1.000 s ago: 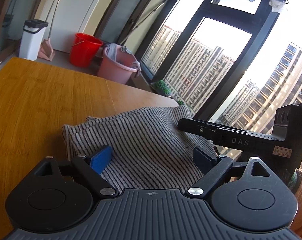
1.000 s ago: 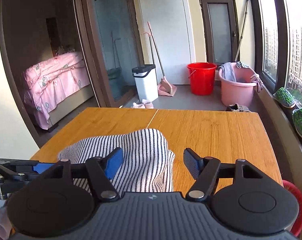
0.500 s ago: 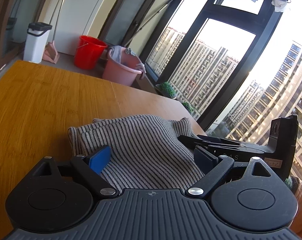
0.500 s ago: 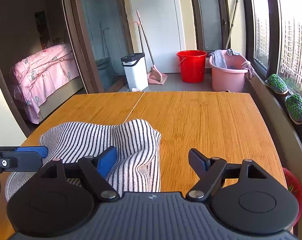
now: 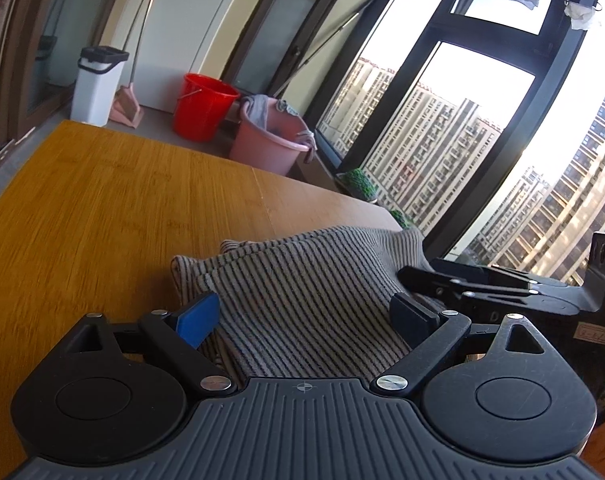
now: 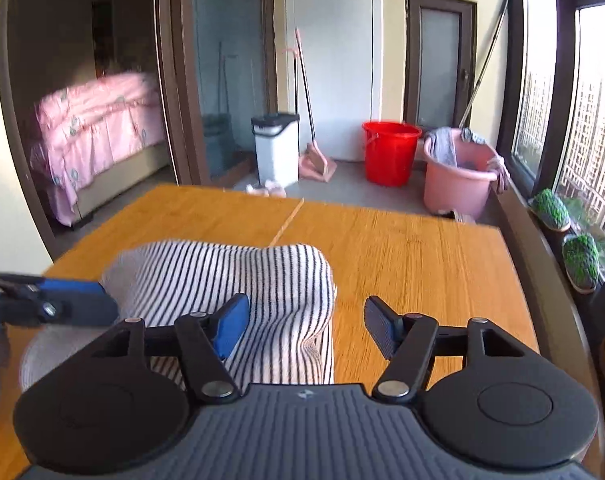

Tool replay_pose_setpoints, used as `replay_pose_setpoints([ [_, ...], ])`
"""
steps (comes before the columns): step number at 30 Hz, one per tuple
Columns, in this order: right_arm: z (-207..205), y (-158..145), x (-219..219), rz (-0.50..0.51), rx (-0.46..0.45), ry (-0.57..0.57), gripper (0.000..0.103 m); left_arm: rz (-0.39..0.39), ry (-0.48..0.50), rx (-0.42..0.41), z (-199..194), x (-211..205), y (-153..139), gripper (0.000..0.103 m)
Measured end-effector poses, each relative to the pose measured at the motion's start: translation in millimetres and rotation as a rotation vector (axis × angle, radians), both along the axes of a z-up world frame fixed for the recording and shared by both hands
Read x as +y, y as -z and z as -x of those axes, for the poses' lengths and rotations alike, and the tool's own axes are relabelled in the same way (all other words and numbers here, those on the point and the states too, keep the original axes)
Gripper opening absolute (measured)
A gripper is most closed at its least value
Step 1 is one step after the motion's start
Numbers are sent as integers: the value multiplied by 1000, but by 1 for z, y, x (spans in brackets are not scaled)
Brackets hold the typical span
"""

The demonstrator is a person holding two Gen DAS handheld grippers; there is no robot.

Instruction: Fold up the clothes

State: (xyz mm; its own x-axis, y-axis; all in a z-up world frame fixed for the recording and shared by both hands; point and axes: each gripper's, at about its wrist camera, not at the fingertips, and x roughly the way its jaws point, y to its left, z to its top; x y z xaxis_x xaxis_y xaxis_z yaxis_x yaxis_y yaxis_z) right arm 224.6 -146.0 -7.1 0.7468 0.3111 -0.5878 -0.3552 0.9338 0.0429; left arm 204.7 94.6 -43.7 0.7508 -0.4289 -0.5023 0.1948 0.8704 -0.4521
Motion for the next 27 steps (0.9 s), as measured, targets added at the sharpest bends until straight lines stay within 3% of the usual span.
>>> replay_pose_setpoints([
  [2, -1, 1, -5, -37, 10, 23, 72, -4, -22, 16, 3, 9, 2, 96],
  [7, 7, -17, -25, -86, -44, -1, 72, 26, -93, 76, 28, 38, 1, 96],
  [12, 20, -34, -51, -139, -97, 3, 72, 60, -6, 30, 56, 28, -24, 98],
  [18, 36, -35, -60, -168, -97, -21, 72, -31, 52, -9, 51, -9, -34, 99],
  [19, 39, -36, -60, -171, -101, -29, 71, -46, 61, -16, 50, -15, -35, 99],
  [21, 43, -40, -57, -183, -111, -59, 46, -75, 80, -28, 49, -27, -38, 99],
  [27, 27, -49, -18, -152, -115, -186, 44, -94, 87, -33, 48, -30, -40, 99],
])
